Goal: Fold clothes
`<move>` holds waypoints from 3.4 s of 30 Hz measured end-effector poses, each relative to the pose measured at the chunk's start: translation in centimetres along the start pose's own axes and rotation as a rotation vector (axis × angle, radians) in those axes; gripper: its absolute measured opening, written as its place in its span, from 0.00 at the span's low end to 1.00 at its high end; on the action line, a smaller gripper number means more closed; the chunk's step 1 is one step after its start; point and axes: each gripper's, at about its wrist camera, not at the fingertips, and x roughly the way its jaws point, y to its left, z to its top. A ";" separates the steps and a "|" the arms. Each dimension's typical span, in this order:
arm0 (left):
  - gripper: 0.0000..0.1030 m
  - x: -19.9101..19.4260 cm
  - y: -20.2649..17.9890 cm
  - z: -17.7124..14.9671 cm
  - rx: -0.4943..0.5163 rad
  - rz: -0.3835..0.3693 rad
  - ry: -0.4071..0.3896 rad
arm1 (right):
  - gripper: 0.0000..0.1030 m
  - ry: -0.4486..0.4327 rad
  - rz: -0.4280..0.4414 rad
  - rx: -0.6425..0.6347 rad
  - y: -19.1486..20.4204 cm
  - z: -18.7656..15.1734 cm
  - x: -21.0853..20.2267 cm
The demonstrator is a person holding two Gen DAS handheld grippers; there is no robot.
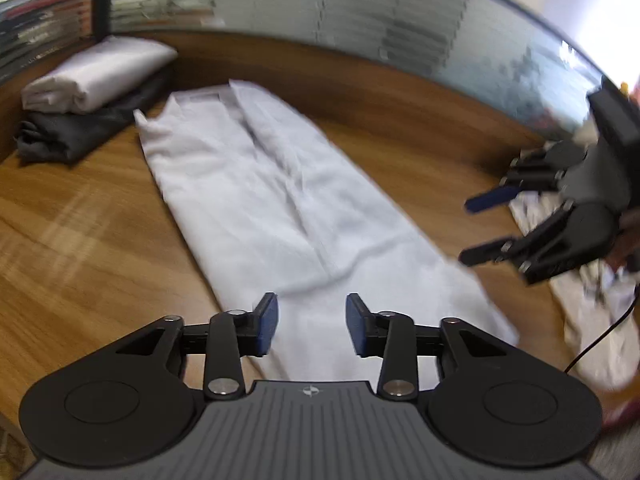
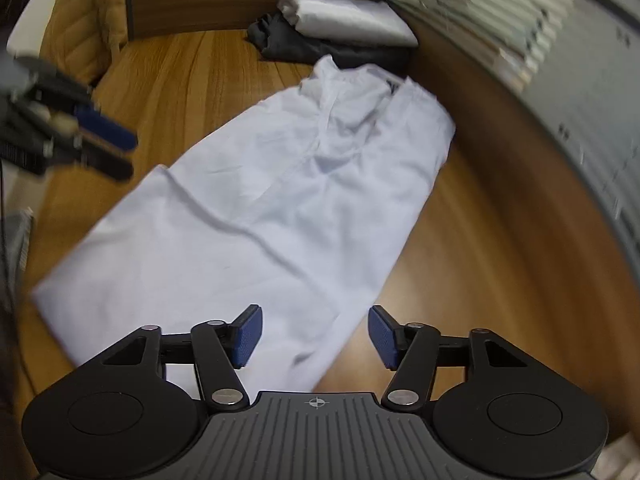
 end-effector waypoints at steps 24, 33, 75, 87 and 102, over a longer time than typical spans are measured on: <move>0.32 5.8 4.3 -1.0 -0.157 -0.016 0.165 | 0.13 0.030 0.094 0.836 1.0 -9.1 2.0; 0.32 5.7 6.3 0.0 -0.134 -0.021 0.182 | 0.13 0.039 0.080 0.968 6.6 -9.1 0.8; 0.33 -1.6 10.7 -4.1 0.441 -0.512 0.153 | 0.35 -0.082 -0.211 0.657 20.0 -0.1 1.4; 0.38 -2.3 12.1 -7.1 0.396 -0.380 0.172 | 0.36 -0.081 -0.109 0.384 21.9 -0.3 0.1; 0.39 -1.1 11.9 -8.3 0.361 -0.353 0.184 | 0.38 -0.095 0.010 0.403 20.9 -1.7 2.9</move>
